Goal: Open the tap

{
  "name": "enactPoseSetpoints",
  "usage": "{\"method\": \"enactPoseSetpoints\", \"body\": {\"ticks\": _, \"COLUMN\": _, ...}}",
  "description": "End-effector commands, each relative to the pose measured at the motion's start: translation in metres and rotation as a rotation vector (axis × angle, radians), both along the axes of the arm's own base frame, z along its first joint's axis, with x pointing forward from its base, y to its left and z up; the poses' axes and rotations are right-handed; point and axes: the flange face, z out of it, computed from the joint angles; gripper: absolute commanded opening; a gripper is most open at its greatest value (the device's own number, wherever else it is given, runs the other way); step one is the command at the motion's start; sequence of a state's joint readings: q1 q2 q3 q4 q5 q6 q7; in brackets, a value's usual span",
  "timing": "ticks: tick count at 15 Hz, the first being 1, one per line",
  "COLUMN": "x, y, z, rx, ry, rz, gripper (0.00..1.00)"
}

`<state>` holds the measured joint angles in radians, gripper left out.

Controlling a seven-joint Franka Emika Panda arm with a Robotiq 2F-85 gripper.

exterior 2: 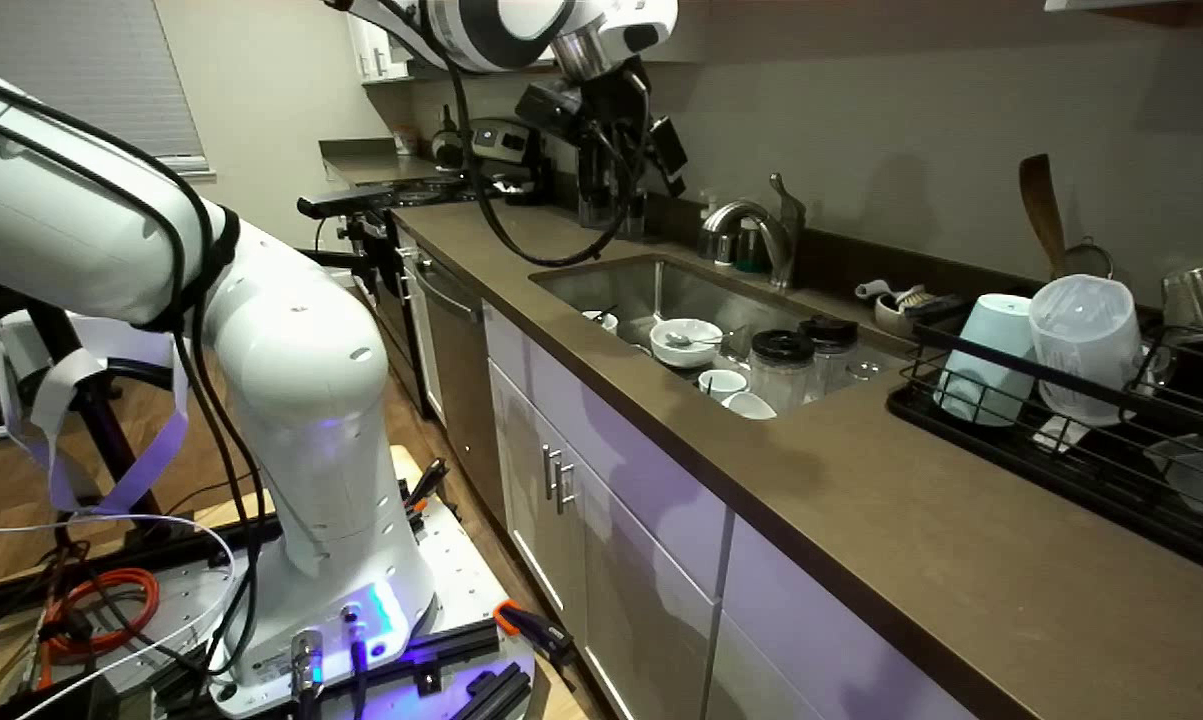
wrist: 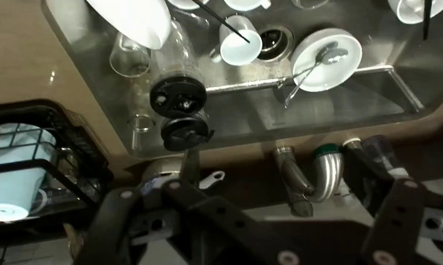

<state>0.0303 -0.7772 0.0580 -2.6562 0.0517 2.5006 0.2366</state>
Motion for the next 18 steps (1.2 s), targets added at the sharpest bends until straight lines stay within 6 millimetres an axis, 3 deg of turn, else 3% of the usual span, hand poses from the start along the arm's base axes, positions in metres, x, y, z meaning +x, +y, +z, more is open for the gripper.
{"method": "enactPoseSetpoints", "body": {"ticks": 1, "x": 0.014, "y": 0.009, "z": -0.010, "rx": 0.014, "ry": -0.140, "rz": 0.041, "gripper": 1.00}}
{"method": "enactPoseSetpoints", "body": {"ticks": 7, "x": 0.025, "y": 0.024, "z": -0.020, "rx": 0.043, "ry": -0.368, "rz": 0.073, "gripper": 1.00}}
{"method": "enactPoseSetpoints", "body": {"ticks": 12, "x": 0.056, "y": 0.059, "z": -0.030, "rx": 0.039, "ry": -0.444, "rz": 0.171, "gripper": 1.00}}
{"method": "enactPoseSetpoints", "body": {"ticks": 13, "x": 0.036, "y": 0.050, "z": -0.027, "rx": 0.050, "ry": -0.417, "rz": 0.131, "gripper": 1.00}}
{"method": "enactPoseSetpoints", "body": {"ticks": 18, "x": 0.054, "y": 0.058, "z": -0.032, "rx": 0.063, "ry": -0.451, "rz": 0.143, "gripper": 1.00}}
